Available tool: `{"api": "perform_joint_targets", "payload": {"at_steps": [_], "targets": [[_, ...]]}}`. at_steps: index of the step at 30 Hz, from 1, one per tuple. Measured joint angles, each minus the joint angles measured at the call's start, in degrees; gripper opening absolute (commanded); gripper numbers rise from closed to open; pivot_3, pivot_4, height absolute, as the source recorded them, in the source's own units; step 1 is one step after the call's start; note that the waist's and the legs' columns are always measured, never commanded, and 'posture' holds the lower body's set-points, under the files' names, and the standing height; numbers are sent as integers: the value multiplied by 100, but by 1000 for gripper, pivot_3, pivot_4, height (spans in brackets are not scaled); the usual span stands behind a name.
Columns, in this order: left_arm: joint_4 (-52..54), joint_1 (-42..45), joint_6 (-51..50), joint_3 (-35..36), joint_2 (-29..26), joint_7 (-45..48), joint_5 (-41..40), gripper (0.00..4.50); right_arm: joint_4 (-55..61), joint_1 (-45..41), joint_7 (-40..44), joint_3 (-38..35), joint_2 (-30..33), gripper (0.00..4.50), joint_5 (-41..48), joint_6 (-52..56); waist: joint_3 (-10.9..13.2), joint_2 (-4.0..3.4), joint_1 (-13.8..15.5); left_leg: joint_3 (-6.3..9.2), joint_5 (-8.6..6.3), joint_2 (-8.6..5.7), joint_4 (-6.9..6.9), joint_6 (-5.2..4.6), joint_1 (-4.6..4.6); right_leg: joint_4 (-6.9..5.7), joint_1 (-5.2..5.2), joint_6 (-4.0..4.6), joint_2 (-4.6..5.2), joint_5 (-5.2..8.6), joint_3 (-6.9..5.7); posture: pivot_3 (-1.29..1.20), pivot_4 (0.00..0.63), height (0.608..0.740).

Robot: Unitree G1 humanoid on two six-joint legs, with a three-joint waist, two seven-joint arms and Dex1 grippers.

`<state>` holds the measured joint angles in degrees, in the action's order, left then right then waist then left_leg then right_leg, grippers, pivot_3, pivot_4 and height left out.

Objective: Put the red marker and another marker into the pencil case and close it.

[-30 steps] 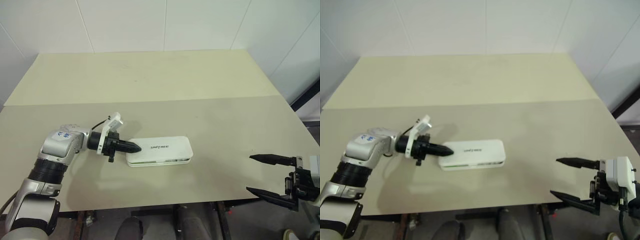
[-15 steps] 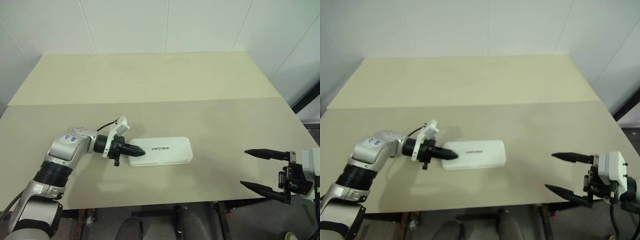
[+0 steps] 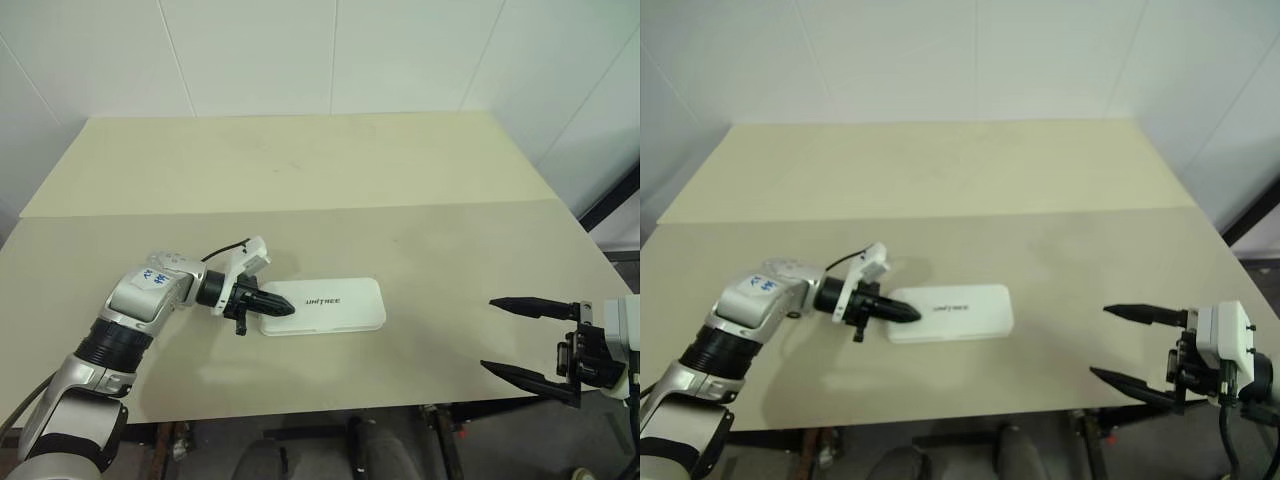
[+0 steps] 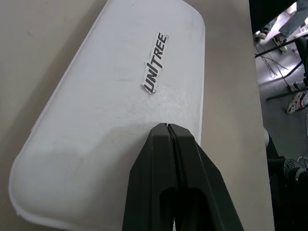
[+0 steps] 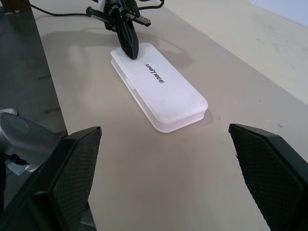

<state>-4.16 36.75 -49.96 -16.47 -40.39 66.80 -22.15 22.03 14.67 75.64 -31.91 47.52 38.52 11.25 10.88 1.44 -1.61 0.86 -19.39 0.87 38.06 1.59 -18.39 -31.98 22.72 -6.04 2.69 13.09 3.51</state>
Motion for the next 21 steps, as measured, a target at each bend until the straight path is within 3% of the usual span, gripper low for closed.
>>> {"api": "perform_joint_targets", "payload": {"at_steps": [6,15,20,21], "targets": [[-6,93,-76,142,157,-306,-2,34,-5,-83,-61,26,-1,4500,-3,2,0,0,11,5,-10,0,0,-8,-1,-18,3,11,-2,14,-1,0,150,740],[289,103,-687,1193,412,-986,-422,34,-70,-298,-183,276,-18,4500,-12,1,21,32,3,1,-11,-3,7,-5,-33,-111,103,-7,-4,27,5,0,150,740],[851,-110,-105,1808,763,-877,-931,34,-258,-618,-210,486,-17,4500,-31,-1,21,31,13,11,-22,-1,5,11,-68,-155,129,-27,-4,22,-6,0,150,740],[907,-217,137,1822,803,-788,-957,207,-326,-680,-202,514,-16,4500,-38,-2,21,29,15,12,-24,-1,4,12,-67,-159,129,-32,-4,25,-7,0,150,740]]}}
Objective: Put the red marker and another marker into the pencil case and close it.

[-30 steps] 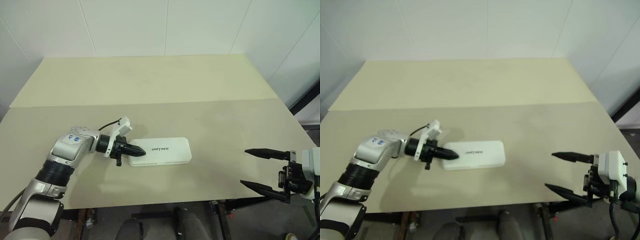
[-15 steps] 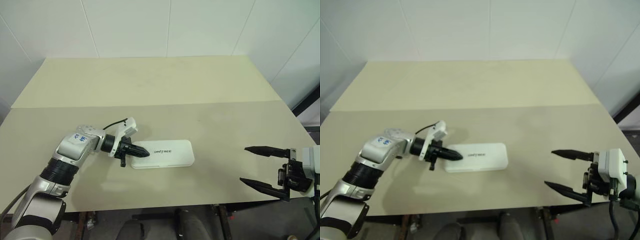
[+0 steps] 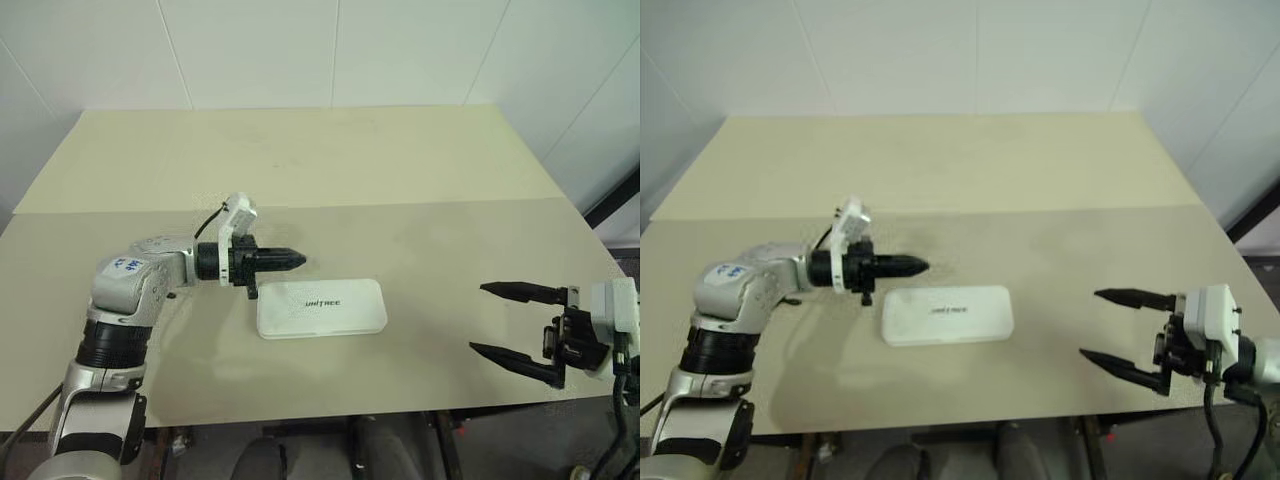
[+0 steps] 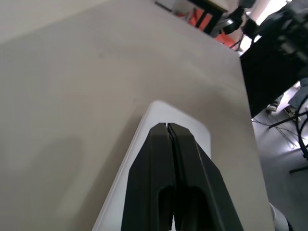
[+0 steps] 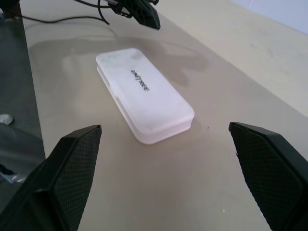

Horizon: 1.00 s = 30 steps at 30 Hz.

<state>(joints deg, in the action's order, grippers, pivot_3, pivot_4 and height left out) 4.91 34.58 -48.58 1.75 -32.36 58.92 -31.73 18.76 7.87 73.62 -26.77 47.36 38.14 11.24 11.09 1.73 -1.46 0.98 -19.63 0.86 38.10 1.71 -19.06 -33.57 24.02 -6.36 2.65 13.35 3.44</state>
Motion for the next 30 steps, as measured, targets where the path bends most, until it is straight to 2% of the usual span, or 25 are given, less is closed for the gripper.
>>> {"api": "perform_joint_targets", "payload": {"at_steps": [3,8,13,16,19,24,30], "targets": [[23,-348,773,-9,4,362,13,918,-127,-118,60,162,12,4500,-38,4,1,1,-14,-2,-1,1,-1,1,-5,1,15,1,-2,1,0,0,150,740],[-434,-454,2415,-67,-166,1447,172,2668,-337,-447,235,389,198,4500,-47,15,1,1,-4,-13,0,-1,13,1,-15,-7,48,23,-1,13,5,0,150,740],[-1124,-351,3341,-20,-304,2131,236,4391,-496,-539,297,389,298,4500,-49,6,2,2,12,-14,0,-2,10,-5,-18,-5,48,20,0,11,6,0,150,740],[-1574,-336,3869,-62,-523,2669,402,4453,-504,-575,296,387,320,4500,-56,4,2,2,-11,-15,-5,-1,8,-14,-17,-7,50,14,-1,8,5,0,150,740],[-1763,-329,4101,-139,-550,2712,372,4453,-509,-572,298,388,322,4500,-89,0,2,2,-3,-12,-6,1,9,-15,-18,-8,51,0,0,0,2,0,150,740],[-2399,-73,4775,-946,-1333,2715,59,4453,-513,-679,290,399,322,4500,-153,-16,2,1,-10,-12,-7,3,7,-16,-14,-12,52,0,-1,0,2,0,150,740],[-3128,445,5407,-1638,-1531,2715,-53,4453,-520,-879,186,441,261,4500,-174,-64,4,1,-4,-12,-7,2,8,-17,-18,-12,53,1,-1,0,1,0,150,740]]}}
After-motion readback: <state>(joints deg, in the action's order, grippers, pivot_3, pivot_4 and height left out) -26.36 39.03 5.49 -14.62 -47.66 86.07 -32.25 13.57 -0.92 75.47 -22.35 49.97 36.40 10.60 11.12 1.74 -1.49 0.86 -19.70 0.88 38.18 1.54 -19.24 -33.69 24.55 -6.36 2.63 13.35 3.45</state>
